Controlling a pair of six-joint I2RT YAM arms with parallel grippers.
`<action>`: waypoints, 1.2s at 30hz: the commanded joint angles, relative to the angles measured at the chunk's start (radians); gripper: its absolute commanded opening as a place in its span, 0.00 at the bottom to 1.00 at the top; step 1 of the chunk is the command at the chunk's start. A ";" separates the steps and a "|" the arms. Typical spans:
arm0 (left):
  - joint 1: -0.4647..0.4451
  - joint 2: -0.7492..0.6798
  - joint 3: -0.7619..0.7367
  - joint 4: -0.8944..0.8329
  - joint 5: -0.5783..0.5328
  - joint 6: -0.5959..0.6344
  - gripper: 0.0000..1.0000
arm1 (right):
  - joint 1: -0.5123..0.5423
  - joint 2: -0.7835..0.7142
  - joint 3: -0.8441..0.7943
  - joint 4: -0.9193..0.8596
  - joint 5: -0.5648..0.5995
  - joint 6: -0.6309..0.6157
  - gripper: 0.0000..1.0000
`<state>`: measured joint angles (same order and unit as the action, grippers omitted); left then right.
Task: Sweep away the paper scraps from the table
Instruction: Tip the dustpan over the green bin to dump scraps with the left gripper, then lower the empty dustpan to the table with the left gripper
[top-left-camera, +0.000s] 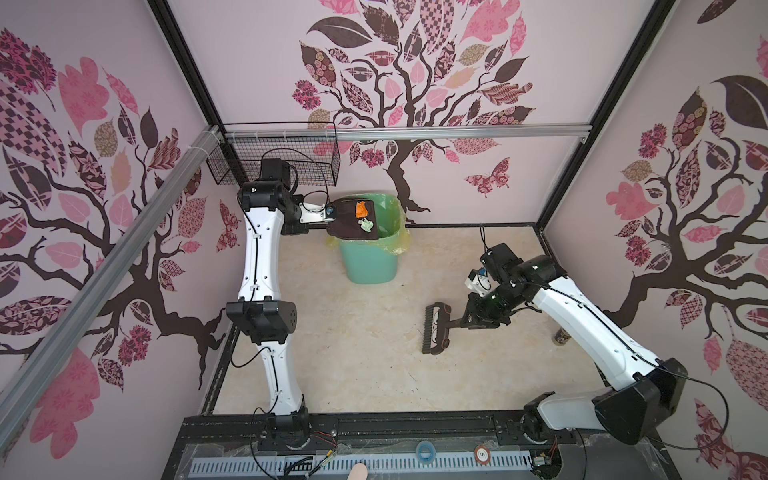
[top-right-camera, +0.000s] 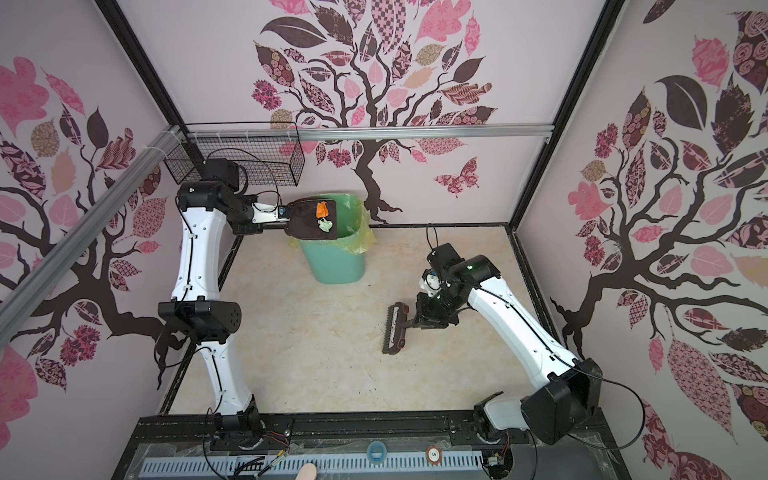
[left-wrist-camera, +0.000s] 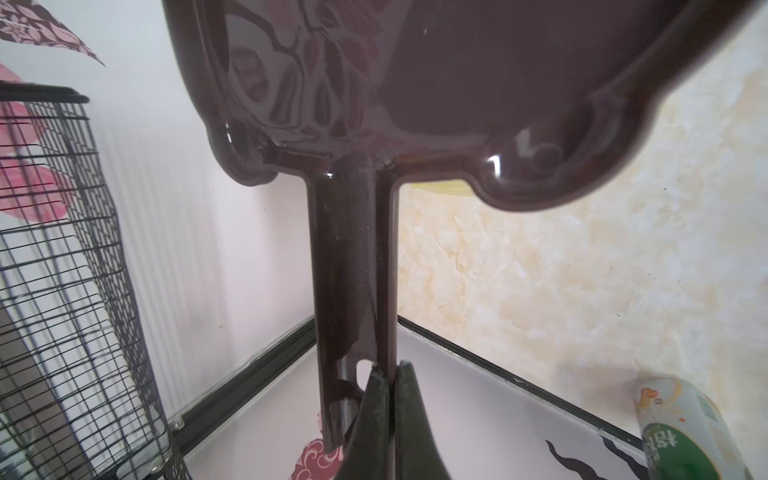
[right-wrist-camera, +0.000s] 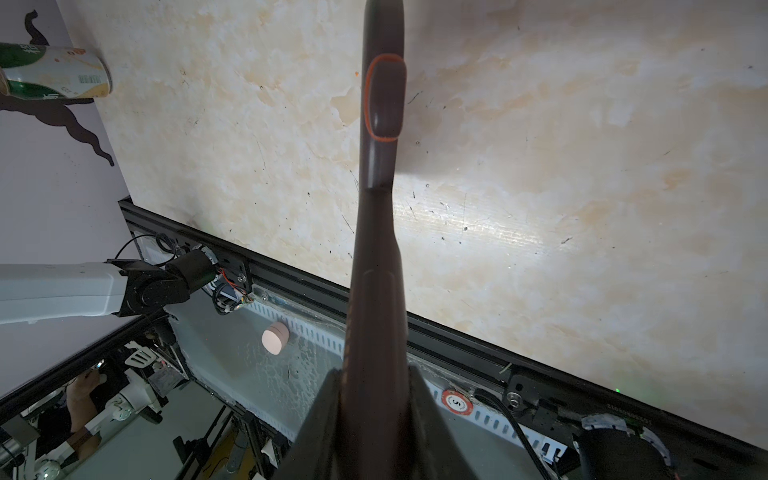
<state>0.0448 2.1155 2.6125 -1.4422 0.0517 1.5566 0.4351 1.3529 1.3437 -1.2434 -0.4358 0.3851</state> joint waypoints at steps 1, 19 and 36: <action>-0.012 0.013 0.030 0.097 -0.066 0.037 0.00 | -0.006 -0.055 -0.011 0.035 -0.033 0.001 0.00; -0.120 -0.157 -0.289 0.600 -0.227 0.290 0.00 | -0.006 -0.101 -0.066 0.066 -0.023 0.008 0.00; -0.055 -0.386 -0.122 0.193 0.124 -0.020 0.00 | -0.019 -0.048 0.123 -0.013 0.318 0.011 0.00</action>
<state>-0.0246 1.8648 2.5530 -1.1469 0.0254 1.6463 0.4278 1.2911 1.3949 -1.2095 -0.2481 0.4068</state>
